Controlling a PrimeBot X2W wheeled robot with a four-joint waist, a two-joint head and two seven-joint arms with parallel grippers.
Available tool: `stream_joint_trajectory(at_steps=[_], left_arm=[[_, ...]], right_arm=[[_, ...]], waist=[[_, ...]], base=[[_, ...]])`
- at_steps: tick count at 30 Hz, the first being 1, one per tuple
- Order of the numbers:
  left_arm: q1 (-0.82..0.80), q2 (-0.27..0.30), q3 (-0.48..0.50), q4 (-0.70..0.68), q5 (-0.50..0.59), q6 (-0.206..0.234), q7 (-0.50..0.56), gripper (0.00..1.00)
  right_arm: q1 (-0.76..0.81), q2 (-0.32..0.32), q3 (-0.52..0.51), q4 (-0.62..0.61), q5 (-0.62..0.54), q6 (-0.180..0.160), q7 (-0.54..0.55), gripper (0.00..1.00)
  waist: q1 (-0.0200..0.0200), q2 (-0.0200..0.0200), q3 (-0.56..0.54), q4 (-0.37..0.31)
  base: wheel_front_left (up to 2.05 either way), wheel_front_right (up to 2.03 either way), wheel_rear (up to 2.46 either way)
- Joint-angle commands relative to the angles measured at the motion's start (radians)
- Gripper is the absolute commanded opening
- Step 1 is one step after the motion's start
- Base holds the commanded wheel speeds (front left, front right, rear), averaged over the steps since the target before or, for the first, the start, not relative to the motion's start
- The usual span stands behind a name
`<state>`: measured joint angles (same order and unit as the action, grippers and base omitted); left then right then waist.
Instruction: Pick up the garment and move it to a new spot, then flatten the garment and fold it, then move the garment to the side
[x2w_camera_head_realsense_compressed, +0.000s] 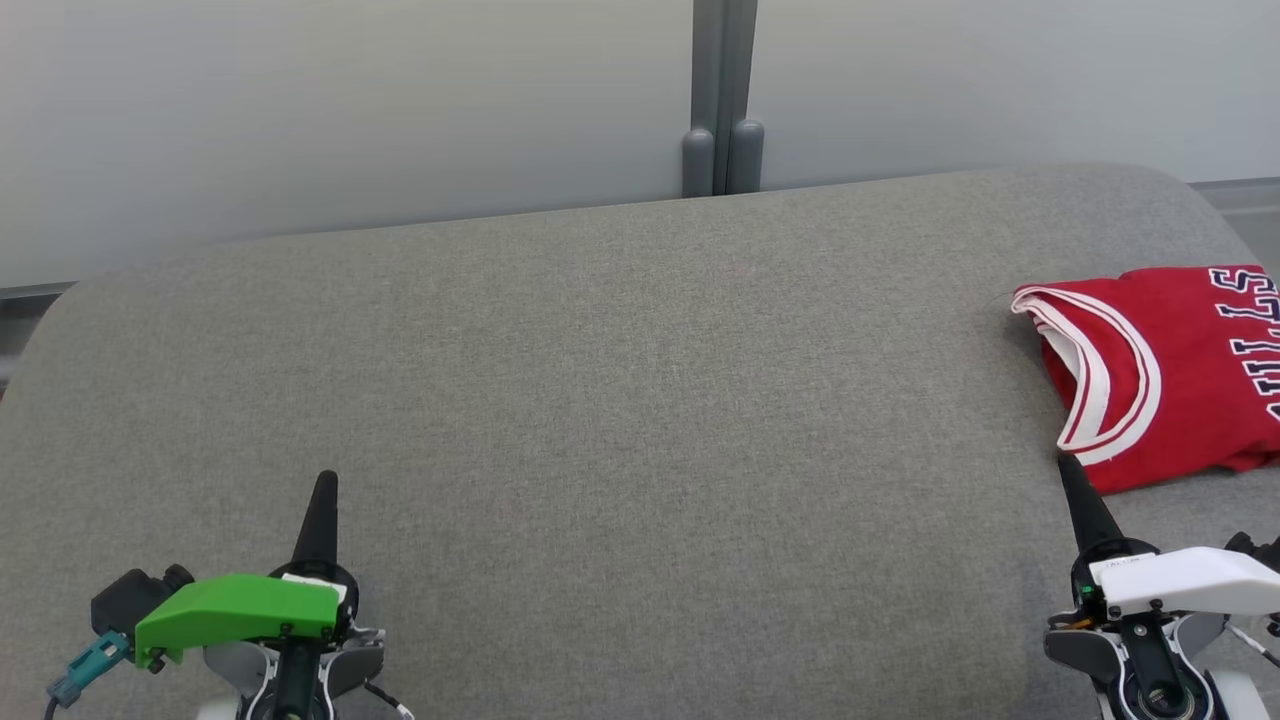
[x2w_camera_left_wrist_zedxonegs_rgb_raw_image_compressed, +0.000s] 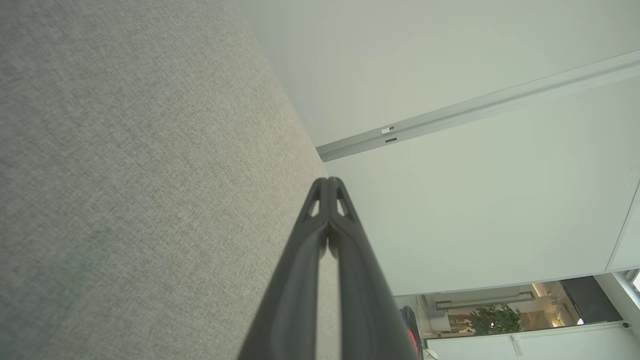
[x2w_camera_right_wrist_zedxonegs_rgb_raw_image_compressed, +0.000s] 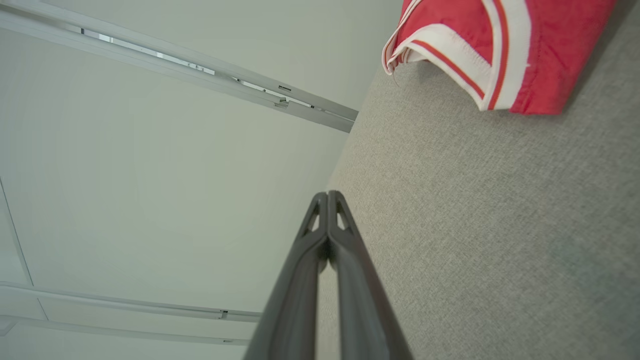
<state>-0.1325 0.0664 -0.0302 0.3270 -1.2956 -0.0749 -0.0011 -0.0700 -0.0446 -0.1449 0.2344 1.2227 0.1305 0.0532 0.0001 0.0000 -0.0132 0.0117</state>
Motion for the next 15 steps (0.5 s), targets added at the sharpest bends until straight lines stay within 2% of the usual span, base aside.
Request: stream_joint_trajectory(at_steps=[1,15], left_arm=[[-0.026,-0.002,0.011,-0.006,-0.028,-0.010,0.008,0.00],[-0.039,-0.006,0.027,-0.003,-0.127,-0.026,0.034,0.00]], right_arm=[[-0.024,-0.006,-0.006,-0.003,0.033,0.000,0.010,0.00],[-0.027,-0.007,-0.023,0.001,0.147,0.000,0.036,0.00]], waist=[[-0.0001,0.0000,0.001,-0.001],[-0.0001,0.0000,0.006,-0.004]], base=[[0.00,0.00,0.00],[0.00,0.00,0.00]])
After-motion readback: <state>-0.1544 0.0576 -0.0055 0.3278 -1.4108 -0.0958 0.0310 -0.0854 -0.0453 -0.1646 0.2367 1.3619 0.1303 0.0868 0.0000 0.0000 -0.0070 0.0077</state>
